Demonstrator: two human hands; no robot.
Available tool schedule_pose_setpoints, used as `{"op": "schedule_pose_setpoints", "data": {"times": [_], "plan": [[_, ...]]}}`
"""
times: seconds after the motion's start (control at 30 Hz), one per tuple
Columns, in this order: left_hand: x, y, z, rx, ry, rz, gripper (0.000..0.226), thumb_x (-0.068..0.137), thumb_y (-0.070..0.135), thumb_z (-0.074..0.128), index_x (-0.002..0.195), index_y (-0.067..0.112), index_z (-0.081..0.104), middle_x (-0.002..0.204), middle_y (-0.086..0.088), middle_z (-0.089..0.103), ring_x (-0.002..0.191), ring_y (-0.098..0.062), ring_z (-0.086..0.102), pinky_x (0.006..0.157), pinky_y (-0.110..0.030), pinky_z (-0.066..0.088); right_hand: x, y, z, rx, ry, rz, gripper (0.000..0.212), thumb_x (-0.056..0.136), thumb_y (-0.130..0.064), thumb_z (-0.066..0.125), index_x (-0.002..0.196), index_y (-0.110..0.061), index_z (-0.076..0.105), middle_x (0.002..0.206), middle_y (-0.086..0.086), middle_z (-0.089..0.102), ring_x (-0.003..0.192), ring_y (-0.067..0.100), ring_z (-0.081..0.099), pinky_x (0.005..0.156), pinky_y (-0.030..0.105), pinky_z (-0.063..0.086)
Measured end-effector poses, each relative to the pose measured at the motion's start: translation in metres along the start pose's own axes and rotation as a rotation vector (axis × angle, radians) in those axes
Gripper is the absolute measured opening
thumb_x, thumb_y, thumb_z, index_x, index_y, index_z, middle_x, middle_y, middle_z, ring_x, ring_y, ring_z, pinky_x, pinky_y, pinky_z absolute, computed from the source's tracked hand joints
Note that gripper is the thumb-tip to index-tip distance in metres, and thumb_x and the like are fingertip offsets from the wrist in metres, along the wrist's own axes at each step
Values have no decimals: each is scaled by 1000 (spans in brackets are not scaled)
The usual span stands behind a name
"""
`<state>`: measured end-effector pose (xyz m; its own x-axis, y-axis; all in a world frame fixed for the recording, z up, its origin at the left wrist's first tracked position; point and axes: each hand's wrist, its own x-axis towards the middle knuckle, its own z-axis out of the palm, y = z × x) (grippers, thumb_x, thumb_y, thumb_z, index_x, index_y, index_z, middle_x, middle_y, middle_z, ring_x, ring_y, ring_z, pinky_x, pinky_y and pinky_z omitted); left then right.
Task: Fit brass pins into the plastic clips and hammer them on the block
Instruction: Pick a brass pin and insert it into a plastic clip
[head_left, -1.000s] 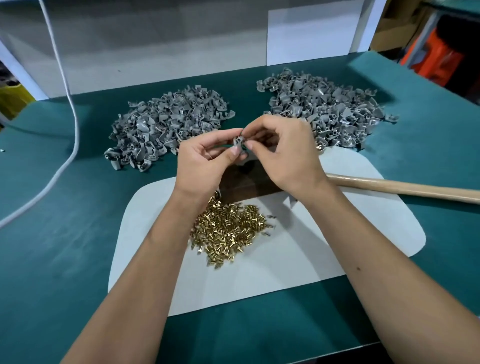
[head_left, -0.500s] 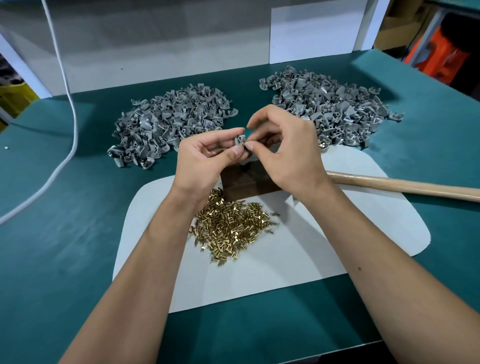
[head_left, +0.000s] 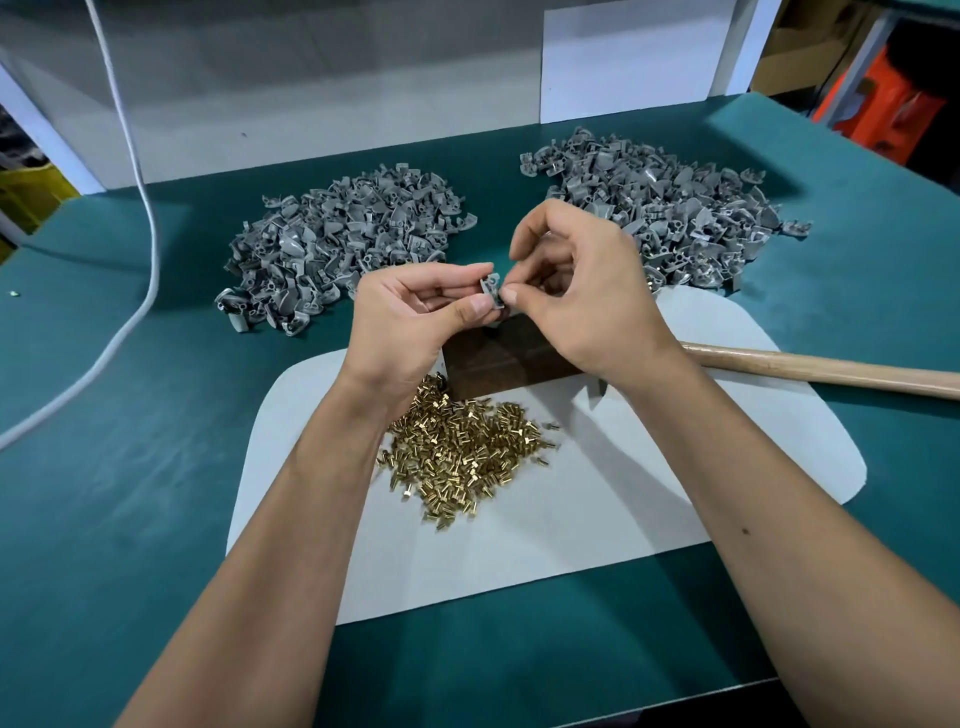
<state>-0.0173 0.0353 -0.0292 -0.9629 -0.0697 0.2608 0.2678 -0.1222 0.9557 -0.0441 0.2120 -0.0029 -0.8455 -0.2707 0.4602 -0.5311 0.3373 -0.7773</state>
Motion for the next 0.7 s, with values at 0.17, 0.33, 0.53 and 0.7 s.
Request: {"op": "schedule_pose_setpoints", "data": {"times": [0.17,0.33,0.53,0.7], "plan": [[-1,2,2,69,-15,7,37,78,-17,74,111,0,72,85,-11,79,77,-21,75,79,-28,62,0,1,-2,-68,-17,11,27,76,0,80,93,-13,63,73,-5,74,71,10,70,72,35,59],[-2,3,3,93,-3,1,39,79,-18,73,114,-3,71,87,-13,78,77,-21,75,80,-28,62,-1,-3,0,-150,8,-37,26,75,-2,80,91,-15,66,72,-9,72,72,7,69,73,29,57],[-1,2,4,80,14,-7,37,80,-17,73,113,-1,72,85,-10,78,77,-19,75,79,-27,62,-3,-4,4,-174,44,-62,25,76,0,78,90,-16,65,72,-8,71,72,5,68,70,21,56],[-1,3,7,13,55,-30,32,82,-15,72,110,0,73,87,-11,78,78,-20,75,81,-29,62,-2,-3,3,-180,60,-98,22,80,-1,77,96,-11,67,80,-5,72,78,5,69,73,18,56]]}}
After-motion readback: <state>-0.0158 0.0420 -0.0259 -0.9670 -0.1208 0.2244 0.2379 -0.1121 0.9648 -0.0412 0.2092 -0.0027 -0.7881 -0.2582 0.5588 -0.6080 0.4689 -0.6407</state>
